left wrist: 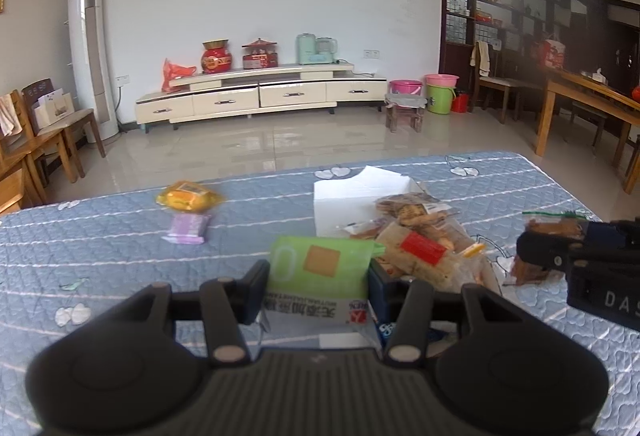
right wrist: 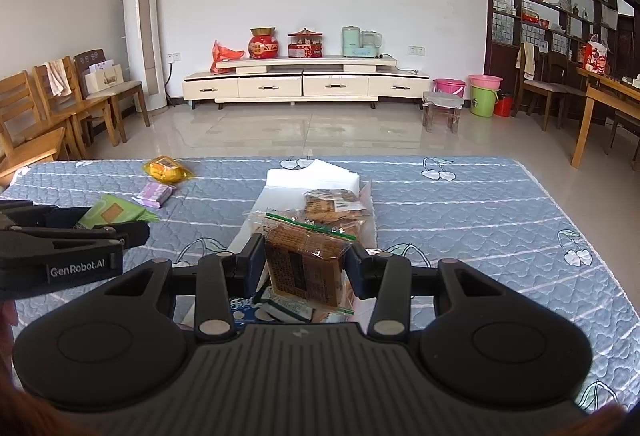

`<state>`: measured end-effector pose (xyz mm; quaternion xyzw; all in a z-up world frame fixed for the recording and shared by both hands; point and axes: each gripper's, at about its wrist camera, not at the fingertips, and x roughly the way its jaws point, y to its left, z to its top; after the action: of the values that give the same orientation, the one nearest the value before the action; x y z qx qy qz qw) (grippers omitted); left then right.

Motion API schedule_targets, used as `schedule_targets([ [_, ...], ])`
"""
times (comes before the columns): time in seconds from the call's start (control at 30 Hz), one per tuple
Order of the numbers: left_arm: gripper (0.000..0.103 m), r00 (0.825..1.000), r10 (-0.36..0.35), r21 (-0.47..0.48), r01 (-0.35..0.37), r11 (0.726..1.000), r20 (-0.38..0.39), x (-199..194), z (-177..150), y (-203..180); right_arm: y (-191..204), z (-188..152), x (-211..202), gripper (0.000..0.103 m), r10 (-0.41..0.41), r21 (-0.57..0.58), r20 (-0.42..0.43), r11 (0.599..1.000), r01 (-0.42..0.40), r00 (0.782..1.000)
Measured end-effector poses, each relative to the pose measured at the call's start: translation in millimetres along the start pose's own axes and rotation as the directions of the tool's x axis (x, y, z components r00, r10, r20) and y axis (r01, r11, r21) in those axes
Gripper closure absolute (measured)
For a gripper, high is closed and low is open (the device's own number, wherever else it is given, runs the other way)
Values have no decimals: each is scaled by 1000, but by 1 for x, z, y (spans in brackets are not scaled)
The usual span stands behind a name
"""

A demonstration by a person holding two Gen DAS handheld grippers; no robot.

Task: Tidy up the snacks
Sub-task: 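Carry the green pack and brown cake pack over the white box with both tools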

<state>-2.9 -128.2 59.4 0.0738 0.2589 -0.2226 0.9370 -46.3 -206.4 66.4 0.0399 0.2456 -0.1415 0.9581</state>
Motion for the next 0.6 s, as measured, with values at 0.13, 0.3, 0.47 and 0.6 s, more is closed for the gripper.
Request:
schedule_targets([
  [0.13, 53, 1000, -5, 4, 5, 1000, -11, 8, 0, -4, 0, -2, 4, 50, -4, 6, -8, 1000, 4, 1000],
  [0.3, 53, 1000, -4, -2, 4, 1000, -26, 21, -1, -1, 3, -2, 9, 51, -6, 7, -19, 1000, 6, 1000],
  [0.47, 53, 999, 5, -14, -5, 1000, -50, 38, -3, 10, 5, 2, 14, 50, -4, 2, -25, 1000, 4, 1000],
  [0.6, 53, 998, -9, -18, 8, 1000, -67, 55, -4, 14, 5, 5, 23, 51, 3, -3, -32, 1000, -3, 999],
])
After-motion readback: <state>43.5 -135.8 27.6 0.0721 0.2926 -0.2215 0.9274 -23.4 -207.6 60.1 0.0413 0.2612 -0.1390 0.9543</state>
